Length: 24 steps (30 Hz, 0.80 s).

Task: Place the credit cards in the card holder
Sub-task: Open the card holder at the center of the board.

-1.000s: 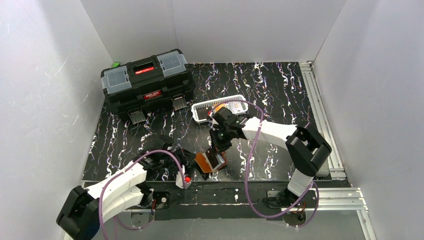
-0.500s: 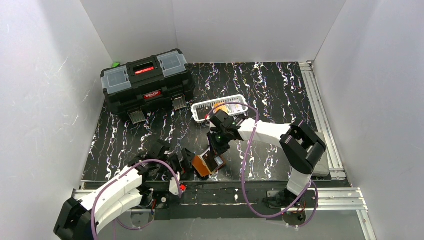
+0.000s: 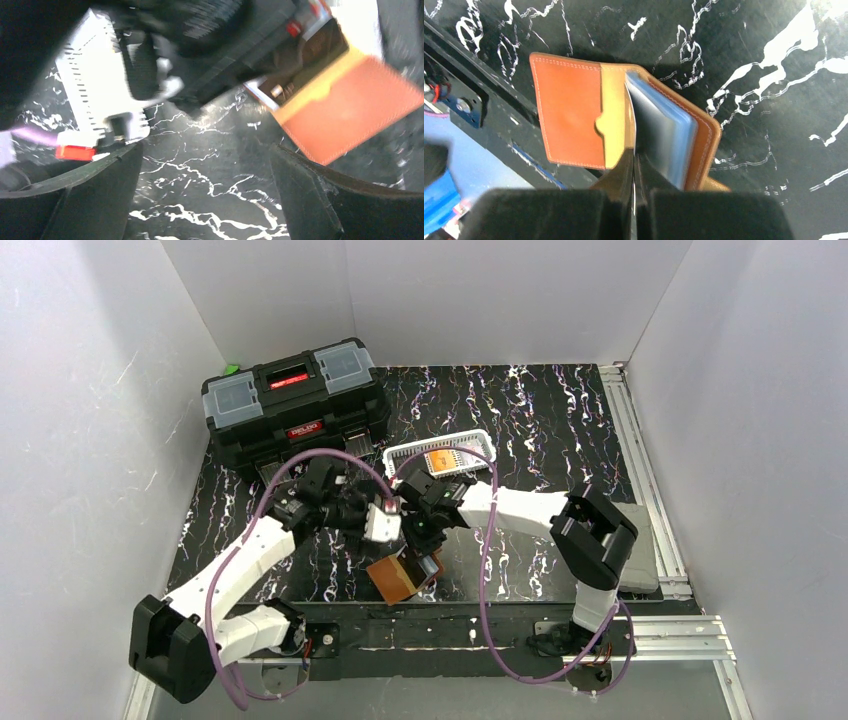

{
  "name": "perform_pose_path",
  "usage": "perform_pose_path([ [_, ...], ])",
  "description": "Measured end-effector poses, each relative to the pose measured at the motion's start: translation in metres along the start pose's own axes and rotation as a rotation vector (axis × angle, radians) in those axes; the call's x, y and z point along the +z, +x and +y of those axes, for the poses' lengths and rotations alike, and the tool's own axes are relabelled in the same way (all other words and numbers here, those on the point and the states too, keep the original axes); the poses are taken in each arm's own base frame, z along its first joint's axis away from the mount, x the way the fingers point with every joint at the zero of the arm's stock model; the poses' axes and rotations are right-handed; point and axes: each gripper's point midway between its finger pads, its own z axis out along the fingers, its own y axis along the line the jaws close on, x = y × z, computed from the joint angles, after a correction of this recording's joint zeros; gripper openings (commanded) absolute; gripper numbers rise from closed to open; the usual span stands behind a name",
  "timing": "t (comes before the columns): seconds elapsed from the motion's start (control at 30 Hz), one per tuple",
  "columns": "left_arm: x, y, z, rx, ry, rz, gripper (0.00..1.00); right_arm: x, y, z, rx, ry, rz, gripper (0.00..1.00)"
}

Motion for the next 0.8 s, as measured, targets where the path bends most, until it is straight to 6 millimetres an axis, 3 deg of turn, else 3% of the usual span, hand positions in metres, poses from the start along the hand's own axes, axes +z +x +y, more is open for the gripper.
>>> perform_pose_path([
  [0.07, -0.007, -0.011, 0.014, -0.14, -0.029, -0.039, 0.98, 0.002, 0.0, 0.001, -0.002, 0.009, -0.002, 0.01],
  [0.17, -0.007, -0.014, 0.007, -0.381, -0.016, -0.063, 0.98, 0.002, 0.0, 0.0, -0.003, 0.018, -0.004, 0.01],
  [0.3, 0.002, -0.006, -0.008, -0.765, 0.031, -0.042, 0.98, 0.002, 0.0, -0.002, 0.005, 0.029, -0.004, 0.01],
  [0.5, 0.015, 0.02, -0.015, -1.278, 0.072, 0.052, 0.98, 0.0, 0.0, -0.01, 0.036, 0.049, -0.042, 0.01],
  [0.8, 0.017, 0.022, -0.036, -1.643, 0.053, 0.135, 0.98, -0.01, 0.003, -0.028, 0.099, 0.101, -0.105, 0.01],
])
